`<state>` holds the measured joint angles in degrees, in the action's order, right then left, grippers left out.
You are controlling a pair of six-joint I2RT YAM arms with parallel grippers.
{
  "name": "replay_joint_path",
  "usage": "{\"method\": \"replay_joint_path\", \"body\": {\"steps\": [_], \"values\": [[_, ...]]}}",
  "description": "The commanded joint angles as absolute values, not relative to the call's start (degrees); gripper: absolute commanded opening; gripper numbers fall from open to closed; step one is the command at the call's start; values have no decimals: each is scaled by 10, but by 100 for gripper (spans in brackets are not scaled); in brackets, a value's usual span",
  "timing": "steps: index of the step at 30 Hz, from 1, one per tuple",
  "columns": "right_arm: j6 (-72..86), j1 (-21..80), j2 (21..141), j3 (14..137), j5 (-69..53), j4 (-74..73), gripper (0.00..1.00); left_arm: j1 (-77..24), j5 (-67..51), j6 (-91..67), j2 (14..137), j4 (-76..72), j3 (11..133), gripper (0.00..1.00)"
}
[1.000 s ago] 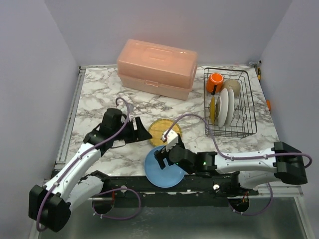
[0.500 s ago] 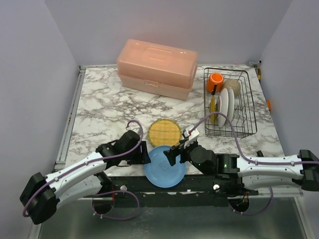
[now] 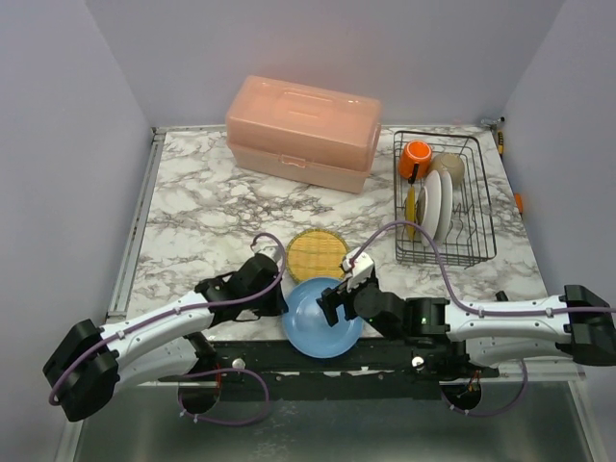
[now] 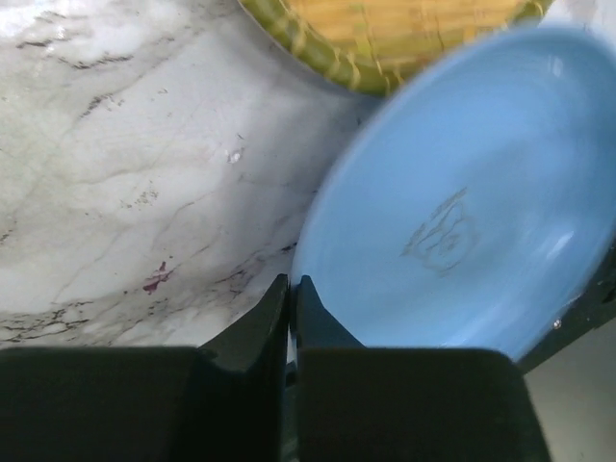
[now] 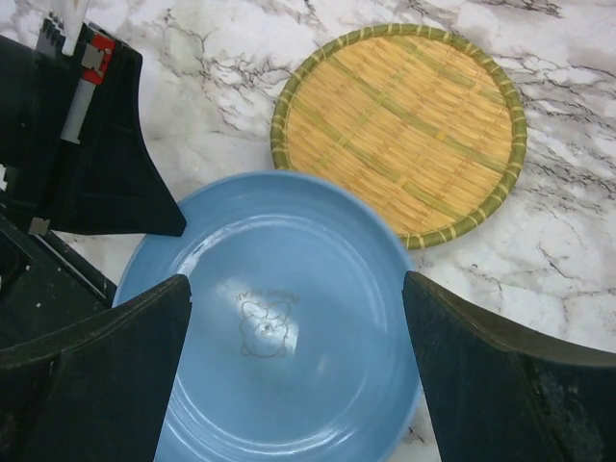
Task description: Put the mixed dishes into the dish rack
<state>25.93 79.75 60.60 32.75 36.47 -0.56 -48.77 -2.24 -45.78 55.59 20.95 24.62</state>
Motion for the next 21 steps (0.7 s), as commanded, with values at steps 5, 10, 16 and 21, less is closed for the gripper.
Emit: {"method": "replay_joint_path", "body": {"steps": [5,10,16,21], "values": [[287,795,642,387,396,-54,99,-490,-21,-478,541,237,283,0],[255,794,661,427,357,-80,99,-490,-5,-478,529,328,365,0],[195,797,706,469,336,-103,99,-459,14,-435,572,416,465,0],[142,846,797,559,436,-181,99,-387,-46,-416,589,408,458,0]]}}
